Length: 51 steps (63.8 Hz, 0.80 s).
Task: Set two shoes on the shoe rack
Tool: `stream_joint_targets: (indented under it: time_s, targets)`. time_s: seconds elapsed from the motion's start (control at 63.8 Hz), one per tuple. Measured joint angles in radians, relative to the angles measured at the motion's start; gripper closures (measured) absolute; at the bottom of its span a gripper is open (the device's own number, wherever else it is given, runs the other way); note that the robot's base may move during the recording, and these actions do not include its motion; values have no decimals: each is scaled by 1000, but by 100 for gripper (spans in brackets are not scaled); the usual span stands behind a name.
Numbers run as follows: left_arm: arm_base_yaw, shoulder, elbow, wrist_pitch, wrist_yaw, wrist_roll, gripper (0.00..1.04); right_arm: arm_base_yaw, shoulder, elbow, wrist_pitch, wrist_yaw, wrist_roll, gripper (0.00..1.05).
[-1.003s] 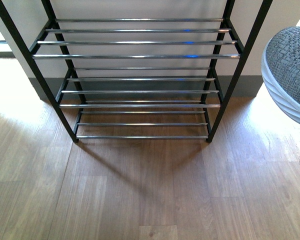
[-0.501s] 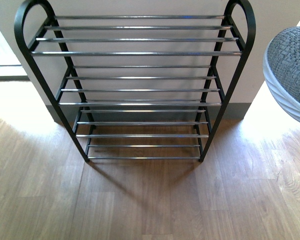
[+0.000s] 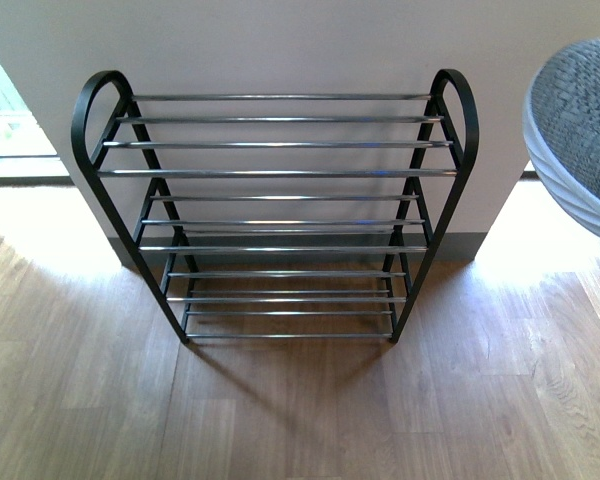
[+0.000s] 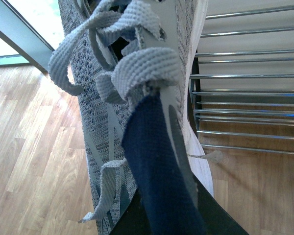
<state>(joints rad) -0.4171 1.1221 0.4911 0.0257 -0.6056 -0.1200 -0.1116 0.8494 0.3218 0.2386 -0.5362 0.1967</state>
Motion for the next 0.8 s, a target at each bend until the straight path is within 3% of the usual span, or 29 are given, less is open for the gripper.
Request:
stream_joint_targets:
  time_s: [0.188, 0.36, 0.533, 0.799]
  targets:
    - [0, 0, 0, 0, -1, 0, 102, 352, 273, 169, 40, 386, 235, 103]
    - [0, 0, 0, 0, -1, 0, 102, 562, 588, 383, 92, 698, 422, 103]
    - [0, 0, 0, 0, 0, 0, 102, 632, 877, 584, 115, 881, 504, 103]
    - [0, 0, 0, 0, 0, 0, 102, 623, 1170, 820, 93, 956, 550, 103]
